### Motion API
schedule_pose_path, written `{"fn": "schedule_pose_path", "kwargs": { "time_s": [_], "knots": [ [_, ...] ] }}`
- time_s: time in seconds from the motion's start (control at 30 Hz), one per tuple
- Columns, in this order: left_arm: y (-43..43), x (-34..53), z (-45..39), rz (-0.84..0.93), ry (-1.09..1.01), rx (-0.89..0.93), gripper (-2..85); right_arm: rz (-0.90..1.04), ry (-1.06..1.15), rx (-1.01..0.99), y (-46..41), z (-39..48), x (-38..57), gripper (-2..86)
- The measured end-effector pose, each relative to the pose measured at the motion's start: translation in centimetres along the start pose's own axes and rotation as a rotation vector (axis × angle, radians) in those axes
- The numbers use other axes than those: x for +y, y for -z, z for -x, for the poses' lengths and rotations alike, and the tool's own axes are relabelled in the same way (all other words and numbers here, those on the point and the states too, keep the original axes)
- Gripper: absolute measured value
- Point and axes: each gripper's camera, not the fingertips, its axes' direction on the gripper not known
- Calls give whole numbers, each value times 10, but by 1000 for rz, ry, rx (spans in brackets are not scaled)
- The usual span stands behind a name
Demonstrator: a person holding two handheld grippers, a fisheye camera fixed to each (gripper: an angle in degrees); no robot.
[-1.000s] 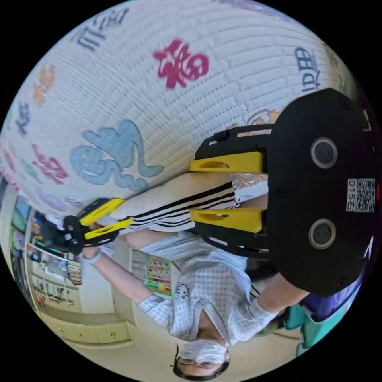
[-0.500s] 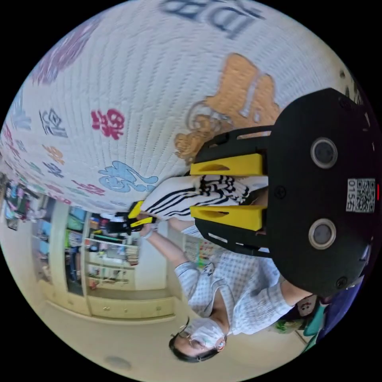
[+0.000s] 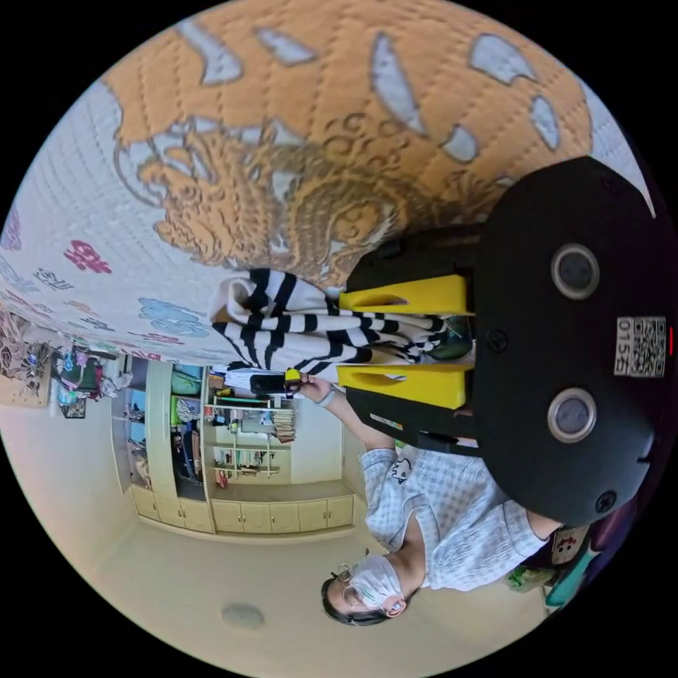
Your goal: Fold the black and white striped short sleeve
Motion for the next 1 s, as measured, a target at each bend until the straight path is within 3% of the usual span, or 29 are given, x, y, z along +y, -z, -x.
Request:
{"fn": "schedule_pose_path", "kwargs": {
  "time_s": [0.23,0.53,0.6,0.8,0.9,1.0],
  "knots": [
    [68,83,-86,-194,-139,-95,14,117,99,221,5,124,-39,59],
    [199,275,-163,-780,-221,54,-2,435,391,390,-76,375,-179,57],
    [229,338,-193,-956,-255,7,-3,556,470,408,-122,436,-220,57],
    [288,472,-232,-1269,-168,-150,-3,893,680,434,-290,554,-319,58],
    [305,510,-241,-1361,-100,-264,-2,1007,739,435,-371,585,-355,58],
    [316,532,-236,-1432,-33,-264,-2,1122,747,488,-434,596,-382,58]
  ]
}}
